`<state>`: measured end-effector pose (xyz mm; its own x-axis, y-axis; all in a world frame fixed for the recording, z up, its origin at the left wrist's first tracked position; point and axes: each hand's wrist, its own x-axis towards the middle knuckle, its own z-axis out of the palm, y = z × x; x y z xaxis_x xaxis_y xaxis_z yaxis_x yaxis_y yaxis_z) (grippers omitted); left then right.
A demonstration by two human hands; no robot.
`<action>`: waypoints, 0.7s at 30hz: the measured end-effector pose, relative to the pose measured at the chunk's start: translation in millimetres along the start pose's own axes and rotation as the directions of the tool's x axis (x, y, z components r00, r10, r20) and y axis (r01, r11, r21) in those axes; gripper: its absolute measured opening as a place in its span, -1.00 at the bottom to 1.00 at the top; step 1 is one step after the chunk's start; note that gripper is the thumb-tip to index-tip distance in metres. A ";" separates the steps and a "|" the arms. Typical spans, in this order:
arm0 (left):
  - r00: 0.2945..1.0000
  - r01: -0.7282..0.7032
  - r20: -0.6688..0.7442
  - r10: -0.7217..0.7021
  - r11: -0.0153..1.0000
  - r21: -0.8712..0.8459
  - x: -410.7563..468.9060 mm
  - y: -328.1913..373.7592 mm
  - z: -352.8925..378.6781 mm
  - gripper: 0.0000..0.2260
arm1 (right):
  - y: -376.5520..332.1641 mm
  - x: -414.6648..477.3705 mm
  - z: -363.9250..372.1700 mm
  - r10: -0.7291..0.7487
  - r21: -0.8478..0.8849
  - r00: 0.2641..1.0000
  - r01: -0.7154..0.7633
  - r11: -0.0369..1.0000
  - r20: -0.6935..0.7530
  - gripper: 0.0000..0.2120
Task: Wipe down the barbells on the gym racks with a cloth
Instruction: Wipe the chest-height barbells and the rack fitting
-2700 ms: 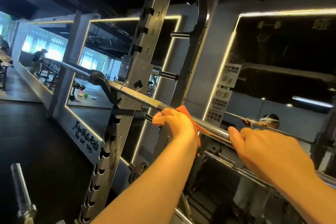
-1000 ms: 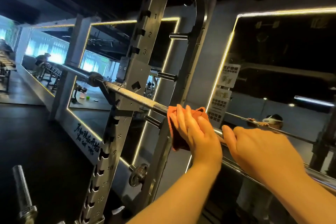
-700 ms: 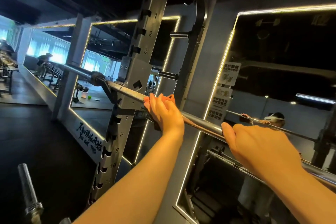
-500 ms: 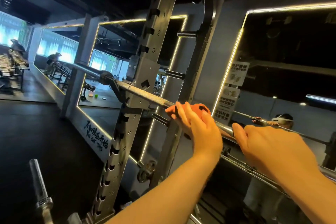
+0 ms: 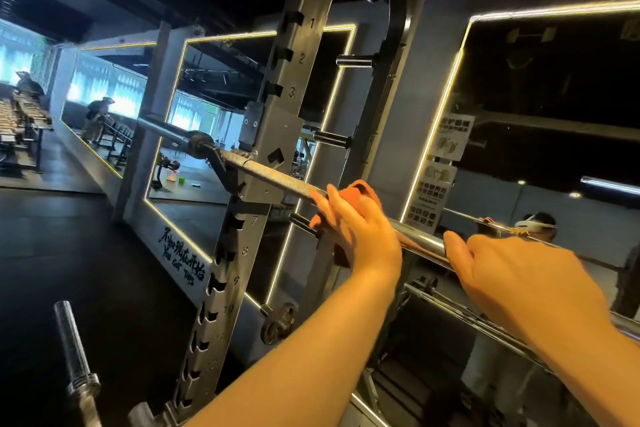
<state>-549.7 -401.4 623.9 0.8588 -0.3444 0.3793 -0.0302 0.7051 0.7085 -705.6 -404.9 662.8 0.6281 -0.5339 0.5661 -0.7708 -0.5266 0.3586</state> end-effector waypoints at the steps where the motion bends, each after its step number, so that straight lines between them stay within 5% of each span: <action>1: 0.997 -0.069 0.028 0.068 0.997 0.040 -12.3 -7.1 4.6 -0.41 | 0.6 1.3 1.7 -0.011 0.009 1.000 0.011 1.000 0.000 -0.84; 6: 0.983 -0.159 0.097 0.157 0.987 0.019 -24.0 -16.3 11.9 -0.40 | 5.1 6.3 10.4 -0.104 -0.163 0.994 0.110 0.980 0.046 -0.75; 13: 0.971 0.165 -0.145 -0.188 0.974 -0.156 45.5 6.6 -11.6 -0.40 | 9.3 10.8 14.6 -0.103 -0.145 0.995 0.104 0.984 0.012 -0.70; 17: 0.937 0.205 -0.222 -0.271 0.938 -0.280 41.8 1.5 -6.4 -0.78 | 6.3 9.0 11.8 -0.033 -0.107 0.999 0.030 0.994 -0.023 -0.72; 19: 0.962 0.094 -0.234 -0.143 0.974 -0.208 22.4 -14.2 -5.1 -0.82 | 5.9 9.6 11.0 -0.024 -0.121 1.000 0.024 0.992 0.001 -0.76; 21: 0.989 -0.073 -0.128 0.071 0.997 -0.011 0.6 -27.6 -2.2 -0.52 | 6.6 10.1 12.6 -0.026 -0.093 1.000 0.027 0.995 0.008 -0.83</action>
<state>-547.3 -419.7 603.3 0.9127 -0.2113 0.3499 -0.0876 0.7350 0.6724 -703.0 -422.0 661.5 0.6487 -0.5252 0.5508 -0.7604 -0.4768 0.4409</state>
